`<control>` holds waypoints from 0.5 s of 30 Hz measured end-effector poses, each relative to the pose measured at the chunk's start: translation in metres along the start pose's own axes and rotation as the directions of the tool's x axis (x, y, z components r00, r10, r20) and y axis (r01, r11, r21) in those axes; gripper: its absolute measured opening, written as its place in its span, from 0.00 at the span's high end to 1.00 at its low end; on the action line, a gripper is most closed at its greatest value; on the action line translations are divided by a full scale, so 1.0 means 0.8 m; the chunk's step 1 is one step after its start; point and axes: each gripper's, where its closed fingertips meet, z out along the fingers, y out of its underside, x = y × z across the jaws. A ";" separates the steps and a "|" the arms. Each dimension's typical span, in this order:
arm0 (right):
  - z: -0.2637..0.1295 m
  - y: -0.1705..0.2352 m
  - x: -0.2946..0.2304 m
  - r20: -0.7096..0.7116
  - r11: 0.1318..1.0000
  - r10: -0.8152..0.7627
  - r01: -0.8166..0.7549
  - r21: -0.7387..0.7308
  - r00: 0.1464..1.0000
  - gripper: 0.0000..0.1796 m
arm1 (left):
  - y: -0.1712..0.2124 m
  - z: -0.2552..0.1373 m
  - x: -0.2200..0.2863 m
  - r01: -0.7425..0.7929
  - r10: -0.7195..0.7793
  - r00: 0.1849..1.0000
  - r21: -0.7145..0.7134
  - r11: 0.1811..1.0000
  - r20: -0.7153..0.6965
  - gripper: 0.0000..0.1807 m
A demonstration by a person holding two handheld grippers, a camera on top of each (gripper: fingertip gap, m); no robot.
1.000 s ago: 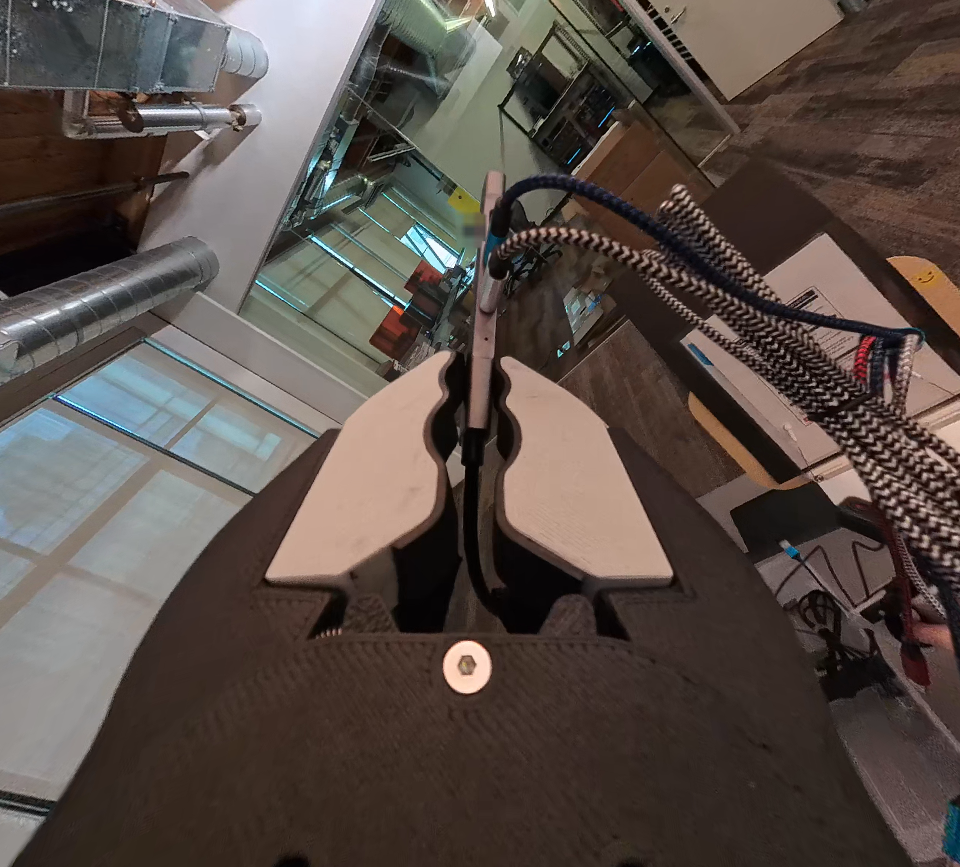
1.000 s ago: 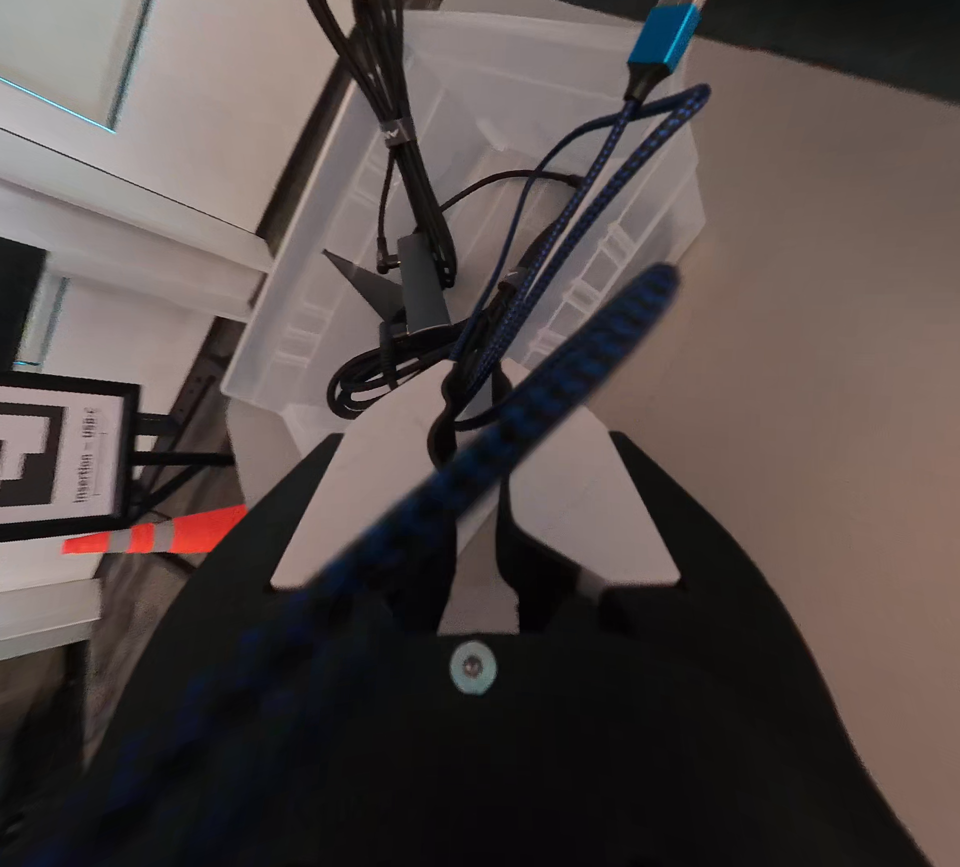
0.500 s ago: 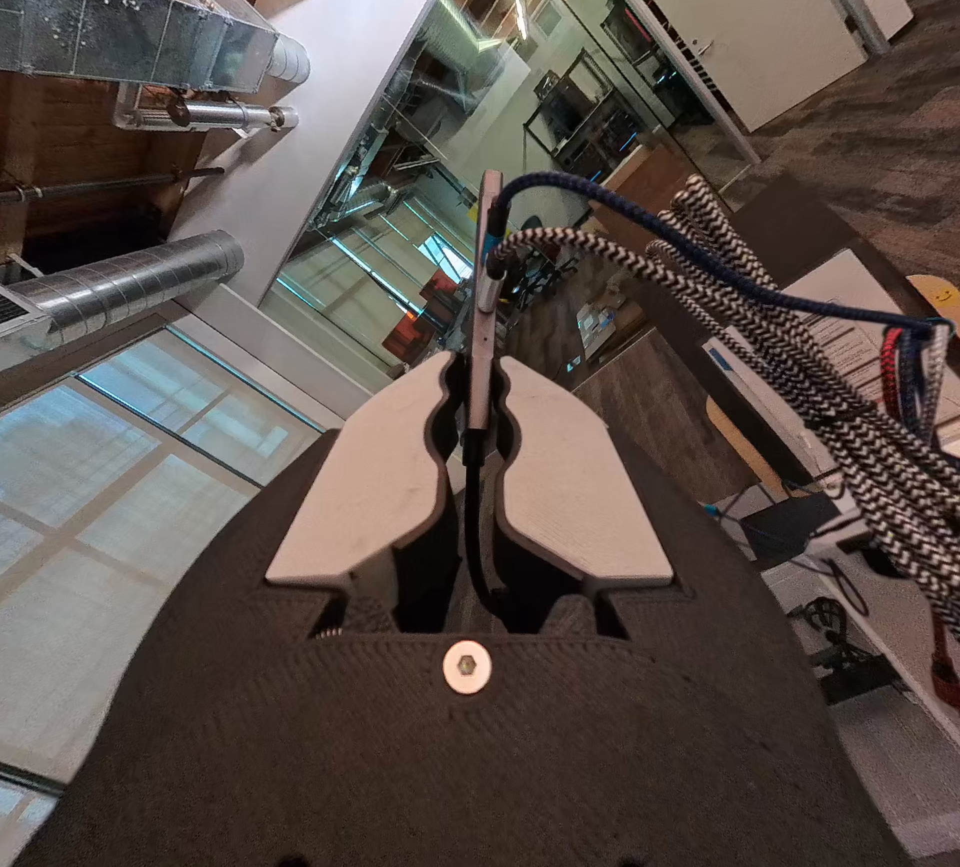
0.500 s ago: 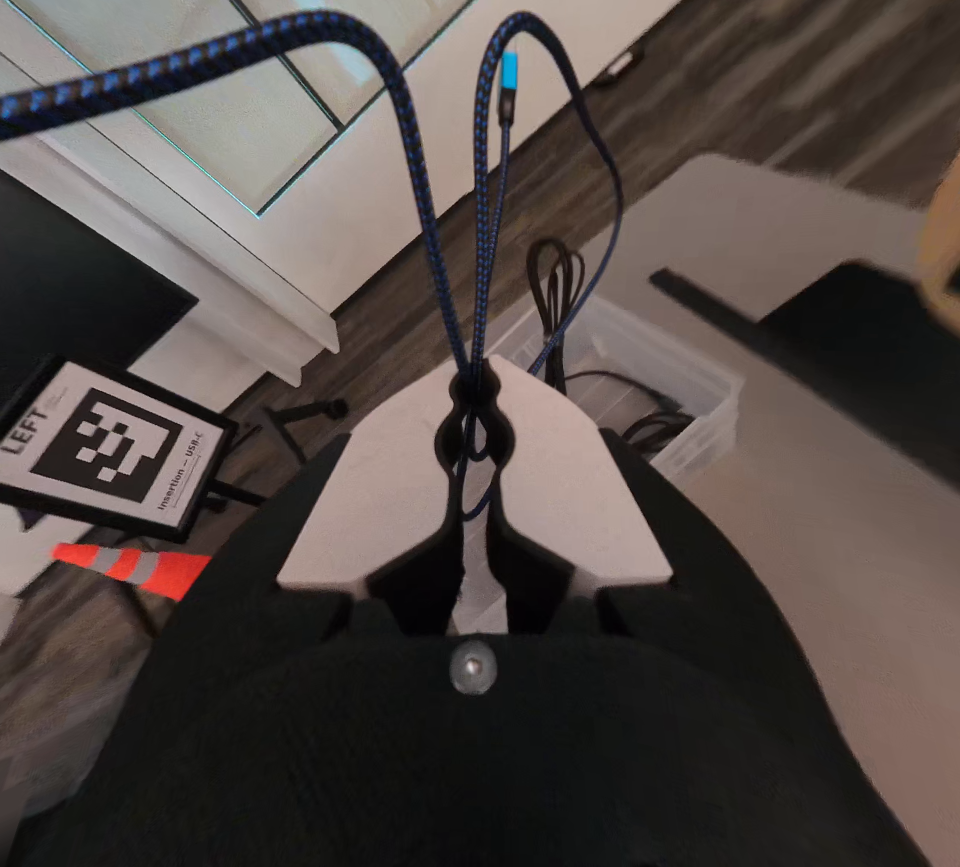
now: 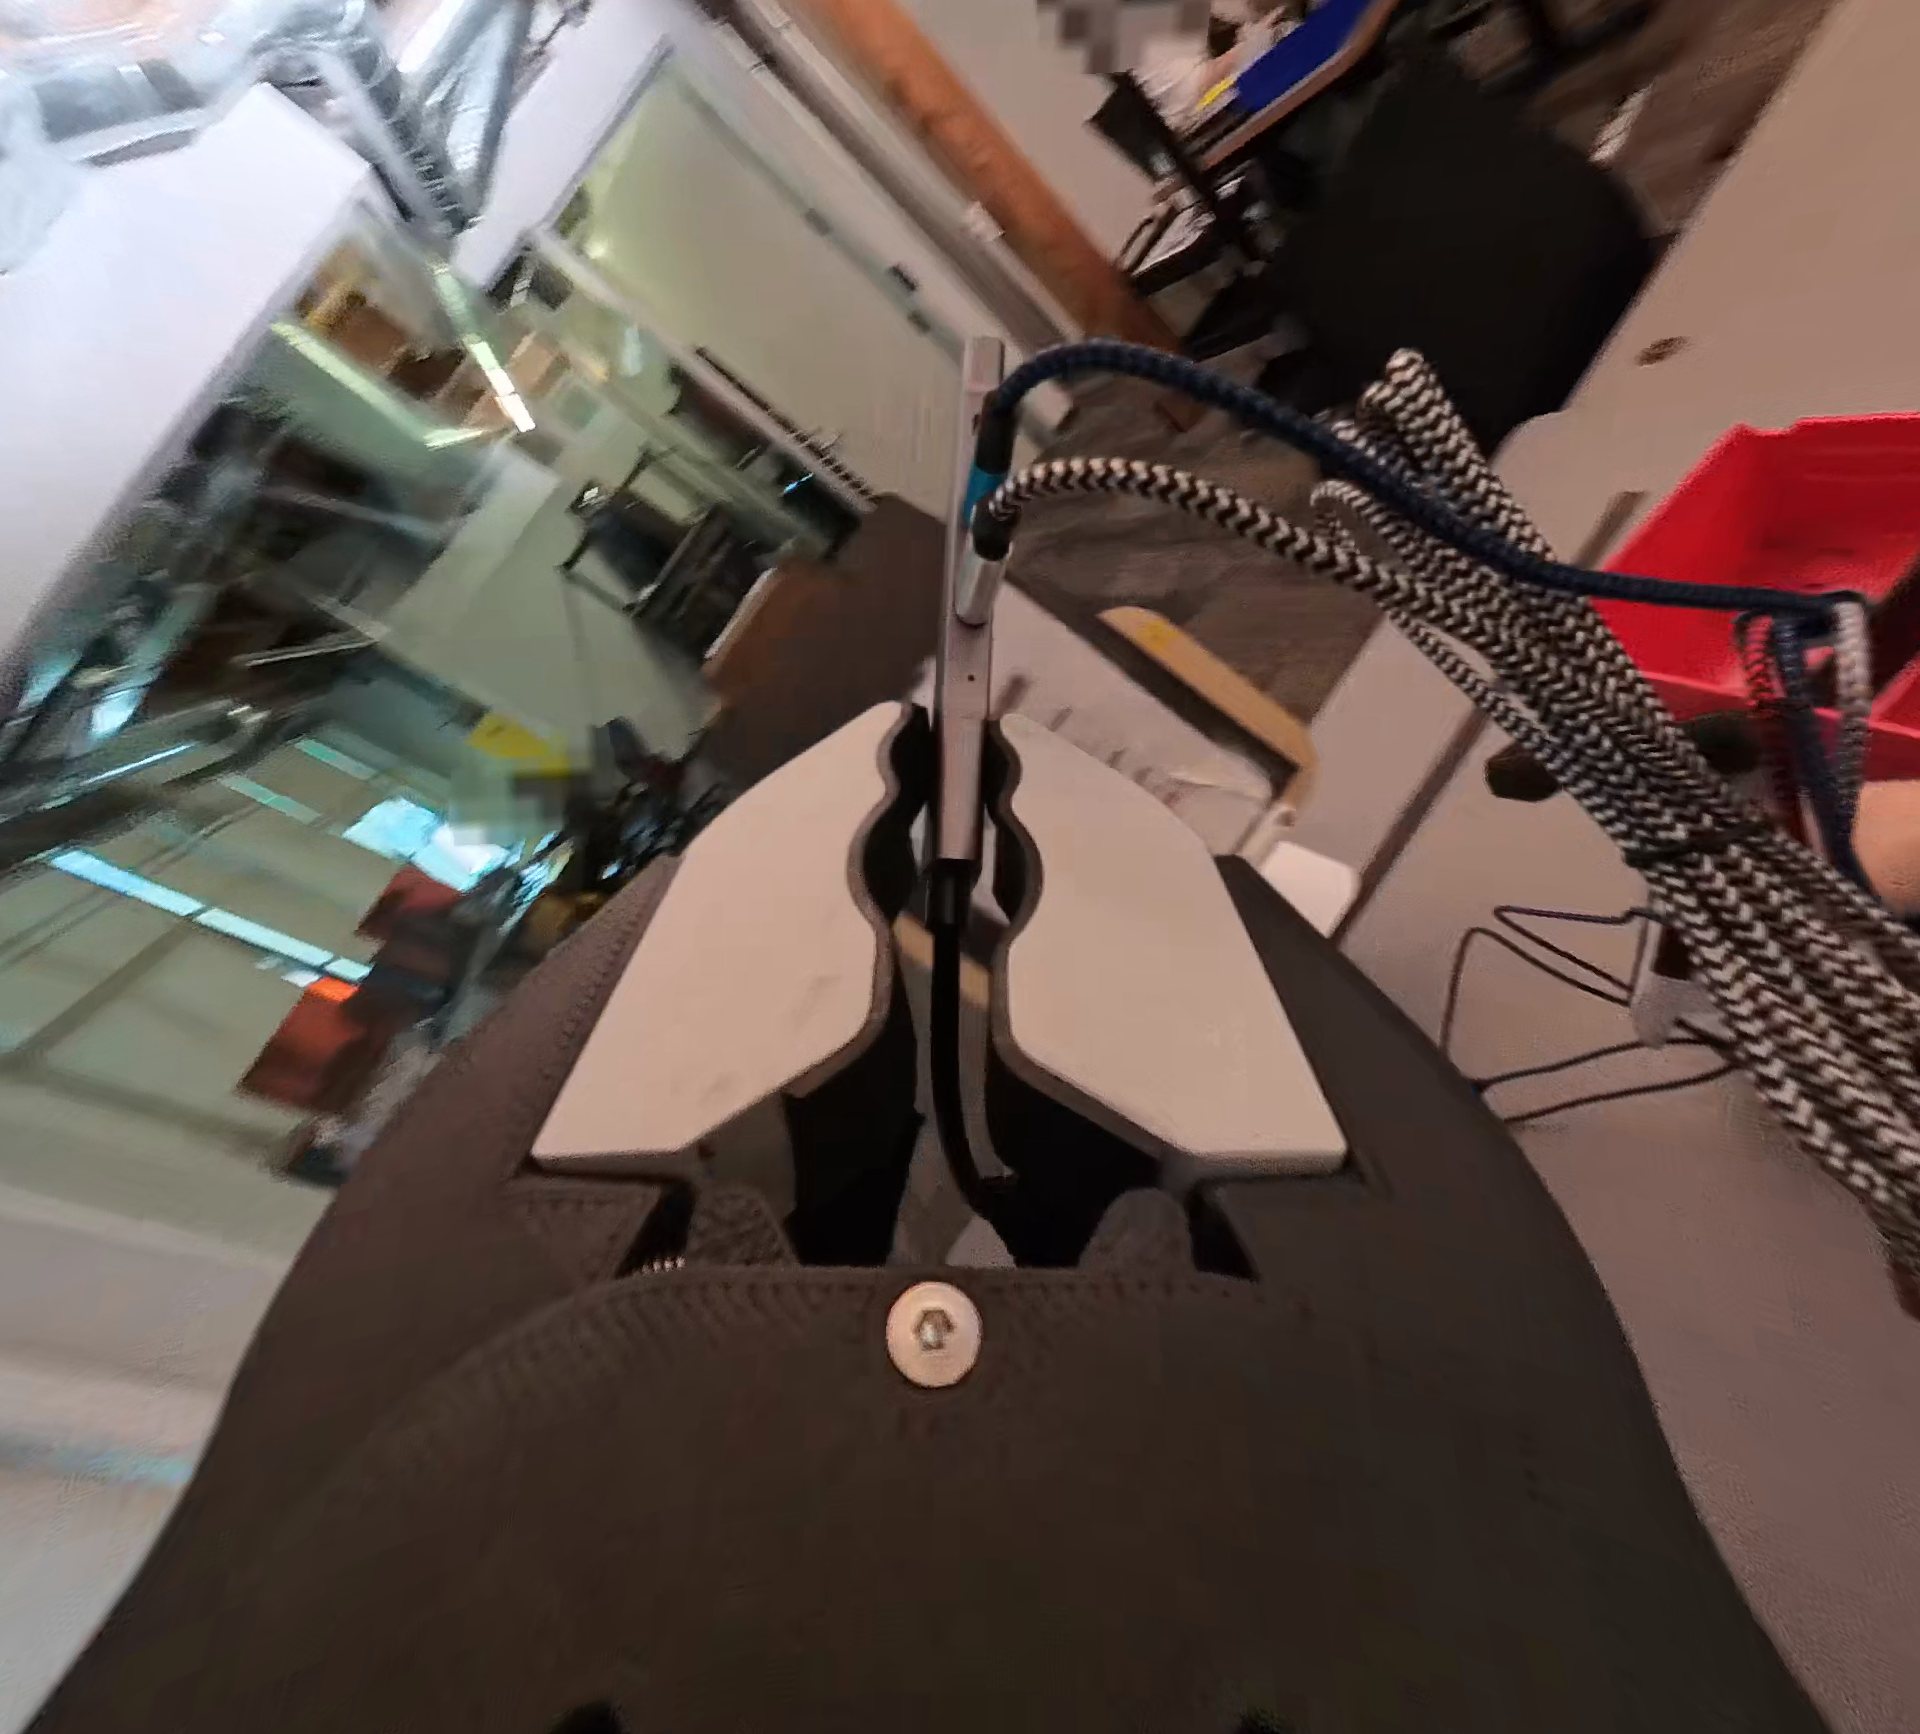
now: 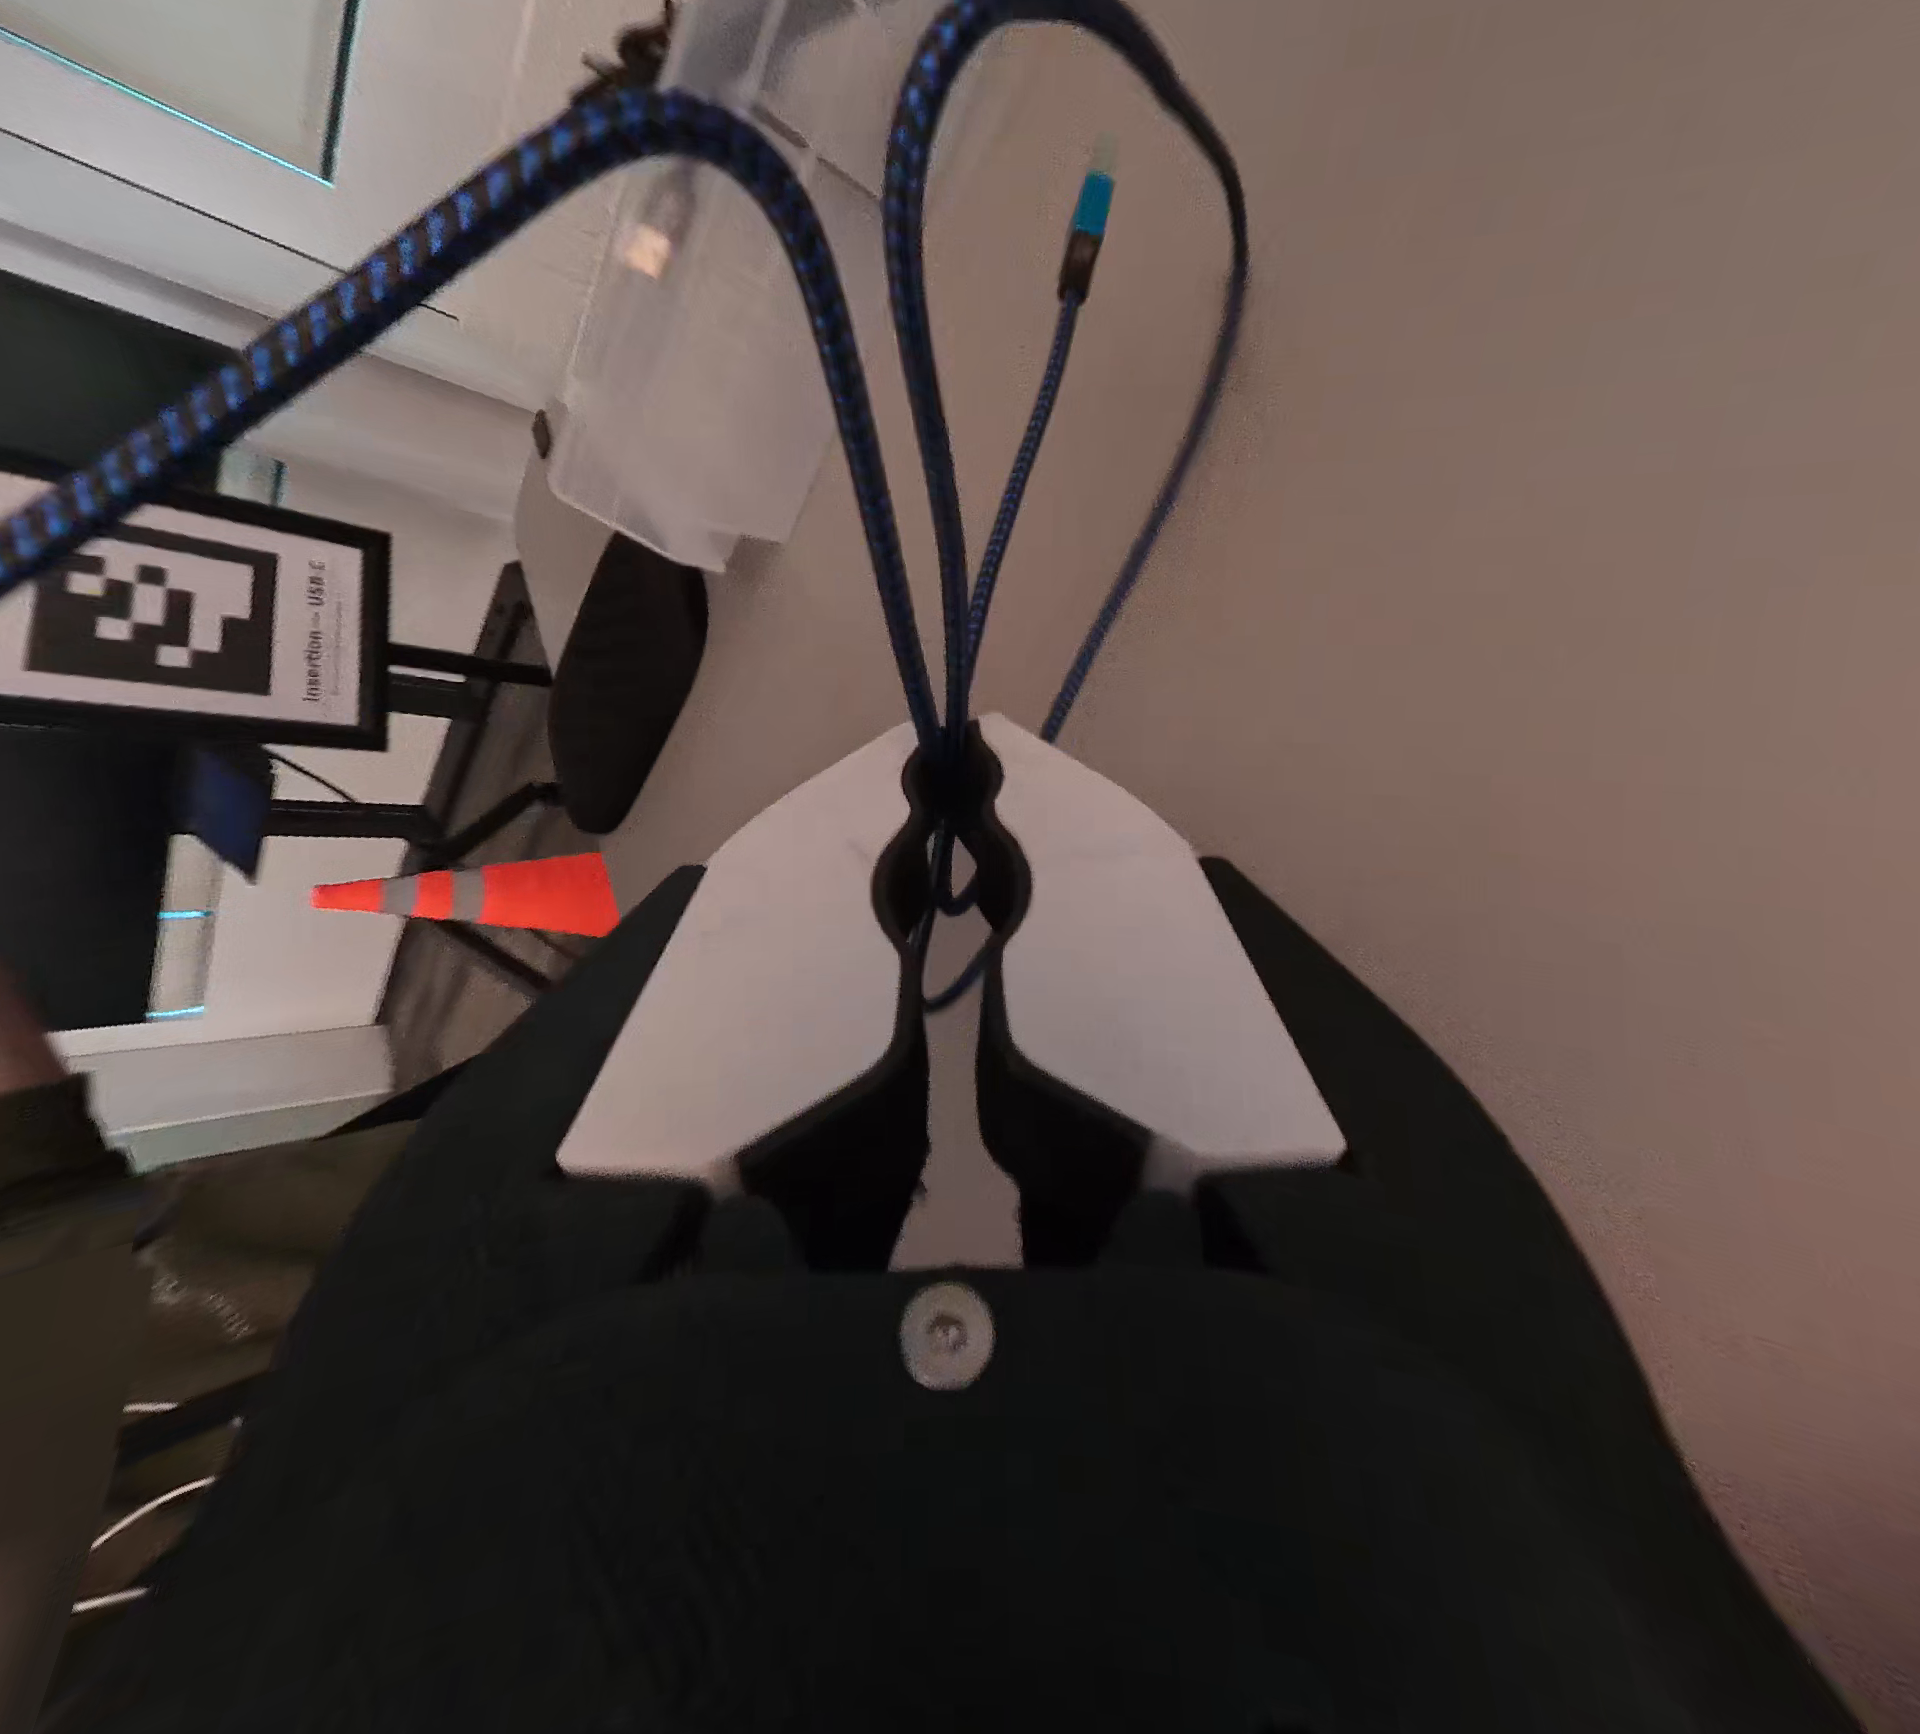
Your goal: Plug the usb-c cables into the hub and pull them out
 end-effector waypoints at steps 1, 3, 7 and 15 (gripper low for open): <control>0.003 0.013 0.010 0.010 1.000 0.022 -0.022 -0.009 1.000 0.99 | 0.021 0.016 0.026 0.021 -0.021 0.999 0.016 1.000 -0.038 0.94; 0.008 0.034 0.024 -0.012 0.997 0.040 -0.040 -0.067 0.999 0.98 | 0.065 0.045 0.077 0.072 -0.068 0.991 0.034 0.997 -0.115 0.94; -0.016 0.056 0.055 -0.254 0.970 -0.085 0.021 -0.244 0.963 0.92 | 0.156 0.093 0.167 0.068 -0.060 0.982 0.038 0.997 -0.176 0.95; -0.126 0.084 0.078 -0.447 0.921 -0.173 -0.017 -0.389 0.878 0.80 | 0.262 0.149 0.273 0.151 -0.135 0.960 0.045 0.988 -0.245 0.94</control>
